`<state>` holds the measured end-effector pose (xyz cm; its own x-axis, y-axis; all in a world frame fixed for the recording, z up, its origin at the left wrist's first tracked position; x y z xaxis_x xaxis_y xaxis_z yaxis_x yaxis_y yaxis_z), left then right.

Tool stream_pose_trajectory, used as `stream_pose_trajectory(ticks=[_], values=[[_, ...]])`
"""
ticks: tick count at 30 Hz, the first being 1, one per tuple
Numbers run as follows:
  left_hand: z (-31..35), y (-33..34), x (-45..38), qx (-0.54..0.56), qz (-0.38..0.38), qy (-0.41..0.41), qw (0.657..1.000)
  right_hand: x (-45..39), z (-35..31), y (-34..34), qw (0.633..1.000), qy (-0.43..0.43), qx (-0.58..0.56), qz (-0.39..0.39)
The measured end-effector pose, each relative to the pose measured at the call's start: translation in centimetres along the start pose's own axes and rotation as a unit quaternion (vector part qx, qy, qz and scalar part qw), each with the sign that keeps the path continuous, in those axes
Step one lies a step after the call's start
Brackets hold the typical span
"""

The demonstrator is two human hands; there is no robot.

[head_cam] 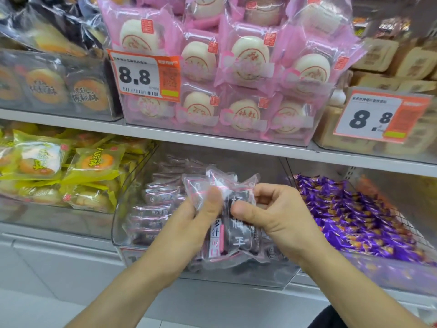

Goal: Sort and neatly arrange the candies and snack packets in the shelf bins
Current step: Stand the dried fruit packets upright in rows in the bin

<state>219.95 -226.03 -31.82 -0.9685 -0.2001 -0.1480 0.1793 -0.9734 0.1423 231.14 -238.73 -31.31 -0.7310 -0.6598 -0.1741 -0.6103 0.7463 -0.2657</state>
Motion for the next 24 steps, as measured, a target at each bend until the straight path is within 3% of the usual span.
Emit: stream_pose_trajectory(ticks=[5,11,16,20,24], values=[[0.5,-0.1,0.4,-0.009,-0.029,0.014,0.999,-0.2,0.6,0.3,0.994,-0.024,0.085,0.060],[-0.6,-0.5,0.5,0.023,-0.034,-0.040,0.998,0.3,1.5,2.1,0.992,0.051,0.082,-0.086],[0.8,-0.4,0.3,-0.118,-0.003,0.071,0.990,0.1,0.0,-0.2,0.984,0.028,0.044,-0.168],[0.5,-1.3,0.1,-0.298,-0.006,0.110,0.948,-0.3,0.0,-0.9,0.981,-0.012,0.019,-0.190],[0.2,-1.1,-0.3,-0.344,0.029,0.108,0.932,-0.9,-0.3,0.0,0.977,-0.043,0.001,-0.207]])
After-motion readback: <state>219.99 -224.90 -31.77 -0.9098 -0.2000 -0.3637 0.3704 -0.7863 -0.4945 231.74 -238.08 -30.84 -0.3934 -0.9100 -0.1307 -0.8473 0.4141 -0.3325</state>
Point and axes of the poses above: each hand's wrist, its own x-axis away from the middle knuckle, its own y-axis out of the palm, z = x × y, the point moved 2 cm from there along -x, towards the middle knuckle, and after that the axes turned 11 degrees about x, right-handed, at the moved point
